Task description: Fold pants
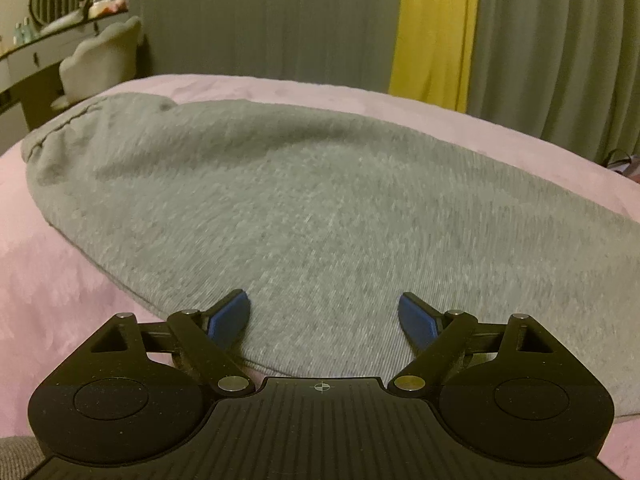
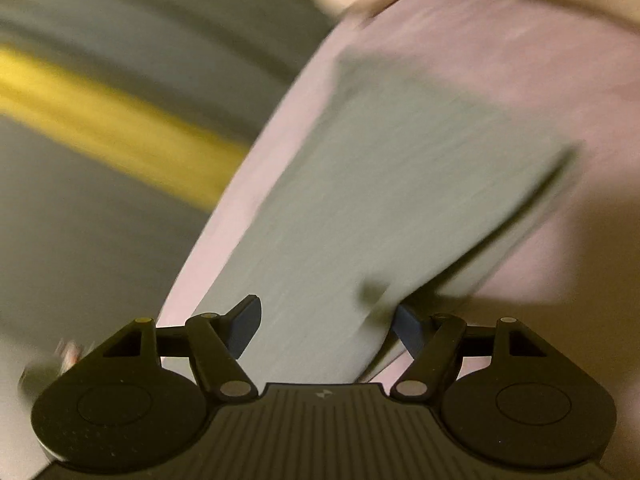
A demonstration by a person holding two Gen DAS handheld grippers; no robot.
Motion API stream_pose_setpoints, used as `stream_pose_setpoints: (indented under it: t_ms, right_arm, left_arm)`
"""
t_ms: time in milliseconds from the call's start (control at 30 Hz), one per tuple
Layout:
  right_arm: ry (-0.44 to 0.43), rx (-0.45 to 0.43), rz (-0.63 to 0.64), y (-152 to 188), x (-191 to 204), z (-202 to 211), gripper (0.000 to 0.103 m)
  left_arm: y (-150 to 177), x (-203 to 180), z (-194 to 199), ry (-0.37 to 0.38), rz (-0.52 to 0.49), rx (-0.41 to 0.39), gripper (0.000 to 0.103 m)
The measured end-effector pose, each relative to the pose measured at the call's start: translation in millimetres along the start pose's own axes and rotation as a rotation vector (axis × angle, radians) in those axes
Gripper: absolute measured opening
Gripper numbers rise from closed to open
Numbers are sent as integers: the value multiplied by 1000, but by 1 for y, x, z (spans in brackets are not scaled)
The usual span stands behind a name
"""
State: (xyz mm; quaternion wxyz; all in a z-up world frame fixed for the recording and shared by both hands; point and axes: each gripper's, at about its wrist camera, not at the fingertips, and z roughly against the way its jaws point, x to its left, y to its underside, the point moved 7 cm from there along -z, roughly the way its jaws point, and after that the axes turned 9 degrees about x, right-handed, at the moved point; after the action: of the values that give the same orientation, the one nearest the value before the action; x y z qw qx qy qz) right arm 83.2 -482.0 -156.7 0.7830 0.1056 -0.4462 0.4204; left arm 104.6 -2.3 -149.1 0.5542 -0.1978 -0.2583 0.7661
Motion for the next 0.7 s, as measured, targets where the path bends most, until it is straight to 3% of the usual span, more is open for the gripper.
stream_pose_setpoints:
  t_ms: [100, 167, 233, 333, 467, 600, 700]
  right_arm:
    - [-137, 123, 7, 13, 17, -21, 73]
    - [-273, 219, 0, 20, 29, -33, 73]
    - [-337, 258, 11, 26, 39, -40, 74]
    - [-313, 215, 55, 24, 49, -46, 83]
    - [-196, 102, 40, 12, 44, -58, 84]
    - [-130, 80, 23, 4, 30, -63, 84]
    - [-59, 58, -17, -2, 13, -69, 83]
  left_arm:
    - [0, 0, 0, 1, 2, 0, 88]
    - [1, -1, 0, -2, -4, 0, 89]
    - [0, -2, -1, -3, -8, 1, 90]
    - [1, -3, -2, -8, -15, 1, 91]
    - [-1, -1, 0, 2, 1, -5, 90]
    - [-10, 10, 5, 43, 96, -49, 90]
    - [-19, 24, 3, 2, 157, -76, 89]
